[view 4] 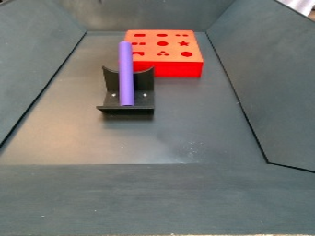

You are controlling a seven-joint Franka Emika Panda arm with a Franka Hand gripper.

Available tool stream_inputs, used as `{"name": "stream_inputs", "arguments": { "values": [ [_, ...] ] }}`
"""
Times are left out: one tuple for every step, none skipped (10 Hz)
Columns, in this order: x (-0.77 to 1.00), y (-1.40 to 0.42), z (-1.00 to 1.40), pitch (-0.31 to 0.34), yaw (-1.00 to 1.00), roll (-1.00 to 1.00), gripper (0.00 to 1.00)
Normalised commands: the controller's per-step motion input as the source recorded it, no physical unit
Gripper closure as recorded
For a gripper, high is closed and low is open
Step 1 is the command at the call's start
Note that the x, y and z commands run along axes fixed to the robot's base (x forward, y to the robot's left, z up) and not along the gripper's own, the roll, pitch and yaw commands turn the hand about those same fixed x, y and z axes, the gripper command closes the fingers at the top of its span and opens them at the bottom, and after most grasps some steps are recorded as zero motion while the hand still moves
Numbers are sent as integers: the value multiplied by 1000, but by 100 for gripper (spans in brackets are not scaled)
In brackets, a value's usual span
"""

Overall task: Pick up the round object. Move up. Place the round object on the fixture. Regrasp the round object. Move to above the board. Insert the round object.
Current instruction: Regrasp the round object.

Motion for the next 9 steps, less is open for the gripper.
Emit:
{"name": "stream_inputs", "arguments": {
  "values": [
    [63, 30, -1000, -82, 59, 81, 0],
    [67, 29, -1000, -86, 47, 71, 0],
    [77, 25, -1000, -88, 21, 56, 0],
    [82, 23, -1000, -80, 4, 54, 0],
    [92, 15, -1000, -66, -15, 52, 0],
    [95, 13, -927, -52, -20, 53, 0],
    [88, 7, -761, -33, -23, 49, 0],
    [83, 2, -597, -16, -21, 52, 0],
    [79, -3, -386, 5, -14, 59, 0]
  ]
}}
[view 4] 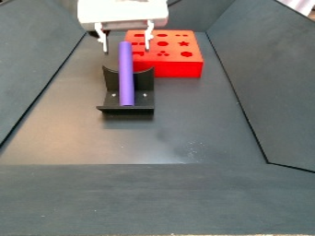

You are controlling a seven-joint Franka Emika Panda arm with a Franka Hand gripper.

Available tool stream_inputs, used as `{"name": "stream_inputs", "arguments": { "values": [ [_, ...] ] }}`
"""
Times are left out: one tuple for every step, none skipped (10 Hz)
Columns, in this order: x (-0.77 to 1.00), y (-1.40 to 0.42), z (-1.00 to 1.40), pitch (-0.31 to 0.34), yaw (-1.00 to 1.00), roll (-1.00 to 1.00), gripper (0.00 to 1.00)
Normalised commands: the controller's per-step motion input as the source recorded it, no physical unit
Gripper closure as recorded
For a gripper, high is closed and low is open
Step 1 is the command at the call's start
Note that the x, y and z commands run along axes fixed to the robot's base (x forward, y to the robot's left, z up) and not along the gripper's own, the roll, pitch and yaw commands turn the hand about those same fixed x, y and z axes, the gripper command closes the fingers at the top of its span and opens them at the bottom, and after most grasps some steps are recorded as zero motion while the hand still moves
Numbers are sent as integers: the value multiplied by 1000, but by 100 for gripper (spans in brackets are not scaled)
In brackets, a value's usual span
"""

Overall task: Pick up the round object. Move up. Place the round object on the fixture. Regrasp the round object. Move to above the board. Insert the round object.
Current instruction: Regrasp the round object, then move to above the board.

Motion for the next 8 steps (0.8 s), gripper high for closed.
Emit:
{"name": "stream_inputs", "arguments": {
  "values": [
    [82, -7, -238, 18, -4, 57, 0],
    [0, 0, 0, 0, 0, 0, 100],
    [-170, -166, 1000, -62, -352, -11, 100],
    [-173, -162, 1000, -54, -337, -13, 100],
    [-173, -149, 1000, -29, -311, -18, 100],
    [-161, -130, 1000, 42, -258, -46, 100],
    [-159, -124, 1000, 117, -202, -76, 100],
    [-157, -114, 1000, 160, -149, -81, 100]
  ]
}}
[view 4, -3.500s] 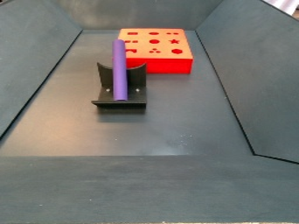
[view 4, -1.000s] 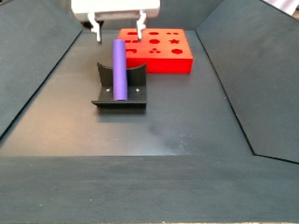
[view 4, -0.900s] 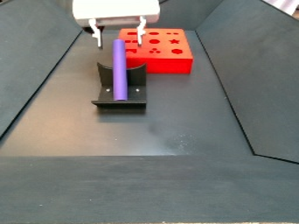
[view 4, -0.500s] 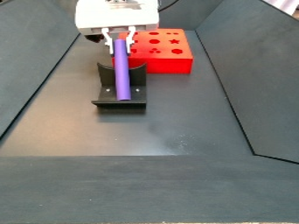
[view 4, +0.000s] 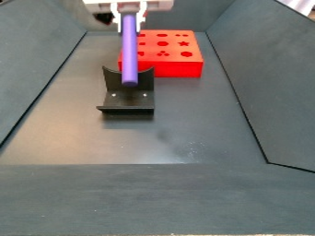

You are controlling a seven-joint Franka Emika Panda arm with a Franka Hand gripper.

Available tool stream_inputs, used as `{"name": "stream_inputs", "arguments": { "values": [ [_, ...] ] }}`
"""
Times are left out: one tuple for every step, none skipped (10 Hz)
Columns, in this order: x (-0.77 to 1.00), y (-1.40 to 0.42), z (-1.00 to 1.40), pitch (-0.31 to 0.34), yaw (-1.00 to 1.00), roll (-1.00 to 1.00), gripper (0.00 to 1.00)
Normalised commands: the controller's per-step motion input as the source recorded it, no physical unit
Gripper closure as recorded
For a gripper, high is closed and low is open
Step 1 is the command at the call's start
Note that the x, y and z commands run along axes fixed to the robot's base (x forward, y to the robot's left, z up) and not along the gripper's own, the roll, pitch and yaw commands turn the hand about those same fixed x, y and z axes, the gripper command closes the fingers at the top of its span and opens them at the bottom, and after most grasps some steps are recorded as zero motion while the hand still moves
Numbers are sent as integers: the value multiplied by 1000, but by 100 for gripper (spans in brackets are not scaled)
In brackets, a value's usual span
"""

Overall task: Pick up the round object. Move up. Place the round object on the fixture. Regrasp the round object. Move to above the board. Insert the round object.
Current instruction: Move to above the board.

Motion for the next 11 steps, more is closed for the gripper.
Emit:
{"name": "stream_inputs", "arguments": {
  "values": [
    [-154, -109, 1000, 181, -111, -81, 100],
    [-147, -99, 1000, 206, -38, -71, 100],
    [-141, -94, 1000, 207, 9, -56, 100],
    [-132, -86, 1000, 185, 63, -47, 100],
    [-127, -79, 1000, 171, 88, -44, 100],
    [-110, -69, 1000, 133, 120, -44, 100],
    [-93, -62, 1000, 108, 136, -45, 100],
    [-72, -54, 1000, 84, 140, -43, 100],
    [-39, -38, 807, 62, 135, -38, 100],
    [-13, -26, 582, 42, 119, -32, 100],
    [-5, -25, 467, 36, 111, -35, 100]
  ]
}}
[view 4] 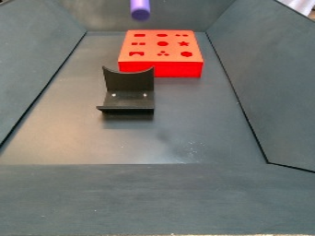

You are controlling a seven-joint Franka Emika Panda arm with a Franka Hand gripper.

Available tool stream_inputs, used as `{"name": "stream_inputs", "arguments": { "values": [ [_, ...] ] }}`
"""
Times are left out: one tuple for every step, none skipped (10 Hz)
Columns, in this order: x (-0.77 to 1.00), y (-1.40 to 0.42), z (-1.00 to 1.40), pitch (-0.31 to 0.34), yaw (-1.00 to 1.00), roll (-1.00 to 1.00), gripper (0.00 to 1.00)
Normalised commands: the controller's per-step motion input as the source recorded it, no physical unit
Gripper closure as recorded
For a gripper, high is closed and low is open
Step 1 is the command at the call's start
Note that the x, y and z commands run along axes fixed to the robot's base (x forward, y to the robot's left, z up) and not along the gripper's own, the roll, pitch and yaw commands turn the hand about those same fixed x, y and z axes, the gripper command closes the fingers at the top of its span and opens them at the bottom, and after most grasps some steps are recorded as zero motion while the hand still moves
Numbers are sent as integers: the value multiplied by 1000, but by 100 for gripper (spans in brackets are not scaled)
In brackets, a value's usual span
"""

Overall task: Pick up the round object. Move up. Place the round object on the fixture. Regrasp the round object. Move to above the board. Insert the round object.
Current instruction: Move to above the board.

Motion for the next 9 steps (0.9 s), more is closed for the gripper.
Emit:
{"name": "stream_inputs", "arguments": {
  "values": [
    [1, -19, 245, 35, 93, -32, 100],
    [-536, -1000, 363, -21, 14, -1000, 100],
    [-536, -1000, 337, -29, 11, -1000, 100],
    [-592, -1000, 361, -44, 10, -1000, 100],
    [-609, -1000, 336, -51, 6, -1000, 100],
    [-630, -1000, 342, -56, 4, -1000, 100],
    [-514, -734, 267, -65, 0, -1000, 100],
    [-324, -380, 144, -69, -4, -1000, 100],
    [-224, -194, 82, -77, -6, -1000, 100]
  ]
}}
